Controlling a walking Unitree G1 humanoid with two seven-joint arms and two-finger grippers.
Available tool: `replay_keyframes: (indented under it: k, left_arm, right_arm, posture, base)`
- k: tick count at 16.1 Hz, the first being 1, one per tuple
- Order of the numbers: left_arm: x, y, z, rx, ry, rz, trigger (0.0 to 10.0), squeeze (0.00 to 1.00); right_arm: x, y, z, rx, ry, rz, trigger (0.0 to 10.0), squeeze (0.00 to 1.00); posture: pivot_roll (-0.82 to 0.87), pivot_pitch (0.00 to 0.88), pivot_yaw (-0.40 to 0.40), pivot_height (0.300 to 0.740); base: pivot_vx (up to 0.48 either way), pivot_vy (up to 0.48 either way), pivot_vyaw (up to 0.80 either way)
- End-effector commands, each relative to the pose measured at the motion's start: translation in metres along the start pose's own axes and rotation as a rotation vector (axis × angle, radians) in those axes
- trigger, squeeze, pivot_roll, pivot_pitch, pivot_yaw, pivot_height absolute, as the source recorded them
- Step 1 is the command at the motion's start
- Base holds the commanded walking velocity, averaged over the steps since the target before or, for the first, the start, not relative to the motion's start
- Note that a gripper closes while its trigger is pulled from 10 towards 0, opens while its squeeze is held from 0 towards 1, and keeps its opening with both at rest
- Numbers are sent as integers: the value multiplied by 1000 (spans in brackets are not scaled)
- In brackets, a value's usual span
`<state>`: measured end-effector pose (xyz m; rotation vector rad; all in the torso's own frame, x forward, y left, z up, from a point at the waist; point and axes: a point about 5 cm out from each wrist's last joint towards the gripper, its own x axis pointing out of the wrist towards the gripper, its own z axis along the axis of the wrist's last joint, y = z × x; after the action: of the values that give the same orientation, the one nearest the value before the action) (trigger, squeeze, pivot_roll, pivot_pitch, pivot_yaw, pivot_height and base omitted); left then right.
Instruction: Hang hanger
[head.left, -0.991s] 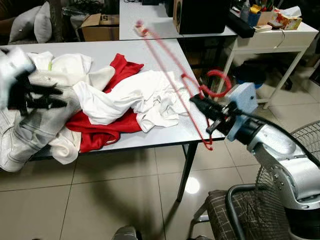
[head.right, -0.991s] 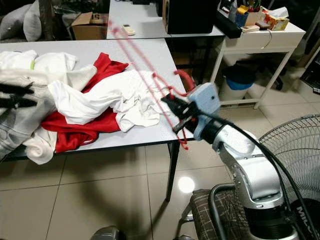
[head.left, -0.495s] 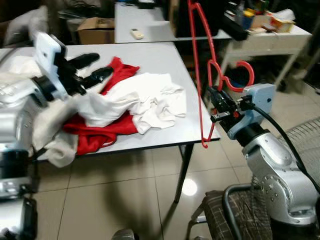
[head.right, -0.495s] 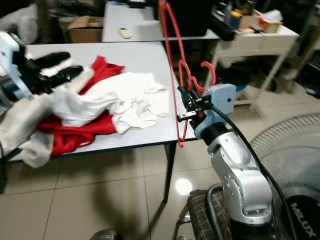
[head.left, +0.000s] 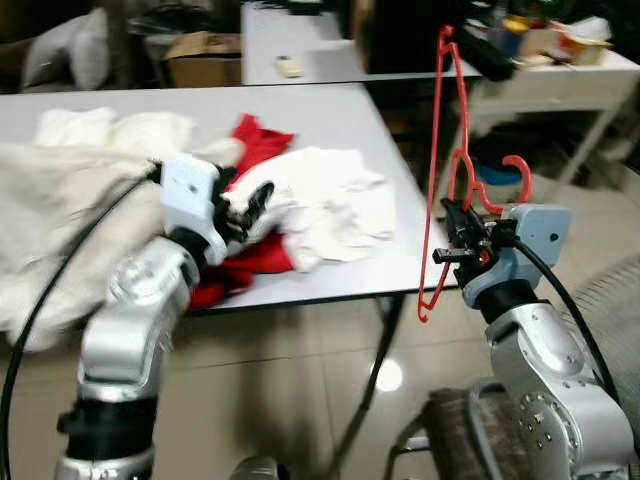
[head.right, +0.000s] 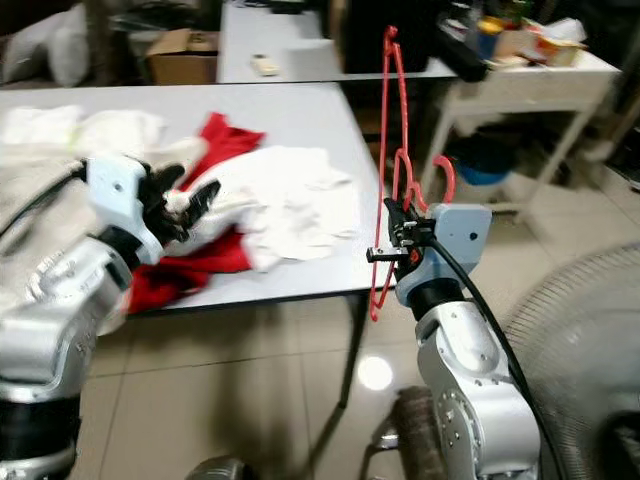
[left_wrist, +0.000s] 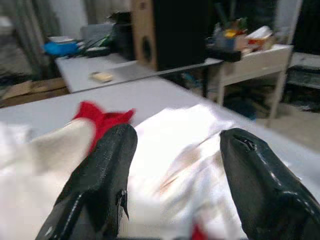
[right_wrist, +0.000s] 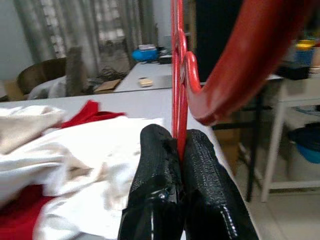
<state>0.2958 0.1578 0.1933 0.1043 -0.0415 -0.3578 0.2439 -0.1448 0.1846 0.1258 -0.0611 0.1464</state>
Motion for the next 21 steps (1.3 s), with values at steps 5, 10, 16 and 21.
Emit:
replay_keyframes:
  k: [5,10,16,21]
  left_arm:
    - [0,-6,8,56,0,9,10000,0]
    - [3,-1,25,52,-42,52,10000,0]
    - [-6,4,12,27,1,103,10000,0]
    - [-18,3,-9,45,58,109,10000,0]
  right_arm:
    - [-2,-9,15,34,-121,-142,10000,0]
    - [-1,-1,21,65,-134,-72,10000,0]
    - [-1,3,13,44,-72,-16,10000,0]
    - [-1,8,6,-7,-31,35,10000,0]
  posture:
    - [51,30,33,740]
    - [45,32,18,740]
    - [46,32,4,740]
    - [53,34,-8,740]
  base:
    - [0,439,0]
    - [0,436,0]
    - [0,429,0]
    - [0,416,0]
